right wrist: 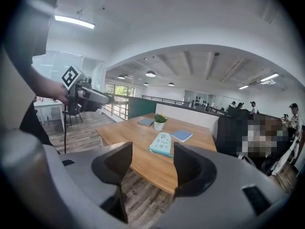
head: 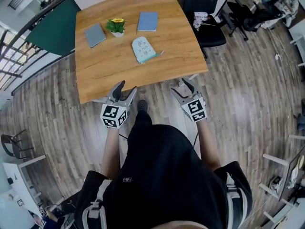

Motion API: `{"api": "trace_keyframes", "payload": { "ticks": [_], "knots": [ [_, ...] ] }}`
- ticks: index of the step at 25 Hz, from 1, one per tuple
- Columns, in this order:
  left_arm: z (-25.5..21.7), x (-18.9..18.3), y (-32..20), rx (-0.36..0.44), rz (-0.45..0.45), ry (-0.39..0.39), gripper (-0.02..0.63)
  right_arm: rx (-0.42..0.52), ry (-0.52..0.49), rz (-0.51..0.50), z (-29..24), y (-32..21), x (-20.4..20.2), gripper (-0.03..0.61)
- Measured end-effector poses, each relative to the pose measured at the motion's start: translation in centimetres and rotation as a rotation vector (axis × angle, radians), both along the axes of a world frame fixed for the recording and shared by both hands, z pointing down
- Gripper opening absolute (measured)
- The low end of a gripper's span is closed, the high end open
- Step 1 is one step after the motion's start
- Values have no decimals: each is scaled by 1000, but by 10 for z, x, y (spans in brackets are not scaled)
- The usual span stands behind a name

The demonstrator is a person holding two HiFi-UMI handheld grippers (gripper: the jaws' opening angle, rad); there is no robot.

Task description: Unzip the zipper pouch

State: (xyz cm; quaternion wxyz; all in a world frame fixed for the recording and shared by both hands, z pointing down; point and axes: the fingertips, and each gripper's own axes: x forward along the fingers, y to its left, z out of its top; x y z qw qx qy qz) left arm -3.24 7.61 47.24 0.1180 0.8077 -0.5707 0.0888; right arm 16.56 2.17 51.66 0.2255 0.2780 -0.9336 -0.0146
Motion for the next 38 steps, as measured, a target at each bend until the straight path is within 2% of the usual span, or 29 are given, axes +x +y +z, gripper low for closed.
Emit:
{"api": "trace_keyframes", "payload": {
  "ticks": [6,14,22,33,38],
  "knots": [
    [6,-23,-35,-15,39,-2,238,0,12,38,6,-27,-16,272],
    [13,-46,-90,-25,139,-116,229,-7,35,102,10,-71,-39,264],
    [25,-72,-135,-41,195,-109,229,-18,32,168,13,-110,-61,250],
    [39,-106,-170,-59,238,-73,227,-9,66,224,17,-140,-91,245],
    [55,-109,-175,-85,308,-118,224,-20,64,283,25,-142,-96,244]
  ]
}}
